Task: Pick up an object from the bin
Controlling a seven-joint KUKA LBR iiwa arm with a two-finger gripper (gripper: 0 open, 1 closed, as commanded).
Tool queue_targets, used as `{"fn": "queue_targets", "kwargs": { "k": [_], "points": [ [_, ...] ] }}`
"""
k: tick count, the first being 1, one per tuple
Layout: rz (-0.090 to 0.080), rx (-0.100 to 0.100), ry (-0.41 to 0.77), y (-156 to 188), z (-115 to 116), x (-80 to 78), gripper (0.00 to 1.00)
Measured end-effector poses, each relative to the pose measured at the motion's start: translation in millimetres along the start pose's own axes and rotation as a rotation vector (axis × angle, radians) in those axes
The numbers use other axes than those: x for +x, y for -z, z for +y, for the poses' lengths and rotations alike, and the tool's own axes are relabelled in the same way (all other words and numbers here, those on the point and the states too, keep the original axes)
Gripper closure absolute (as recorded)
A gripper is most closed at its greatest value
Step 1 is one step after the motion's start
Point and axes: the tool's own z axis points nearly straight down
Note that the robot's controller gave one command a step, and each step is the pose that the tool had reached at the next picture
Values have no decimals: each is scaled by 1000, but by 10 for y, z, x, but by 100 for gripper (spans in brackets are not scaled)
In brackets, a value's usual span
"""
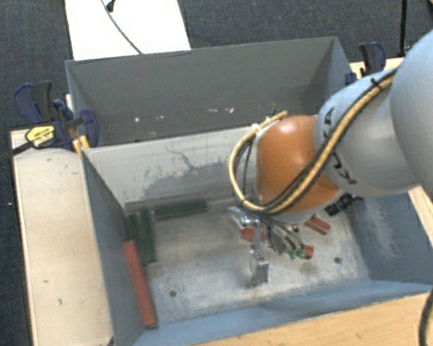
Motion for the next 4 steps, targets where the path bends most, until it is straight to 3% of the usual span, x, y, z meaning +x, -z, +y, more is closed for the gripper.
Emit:
{"fn": "queue_targets", "kwargs": {
  "k": [1,2,3,4],
  "points": [
    [-9,2,101,71,-818,-207,0],
    [-8,0,-165,102,-1688,-320,0],
    [-9,-4,-274,38,-1258,-478,0],
    [-8,-3,-280,46,-1280,-473,100]
  ]
}}
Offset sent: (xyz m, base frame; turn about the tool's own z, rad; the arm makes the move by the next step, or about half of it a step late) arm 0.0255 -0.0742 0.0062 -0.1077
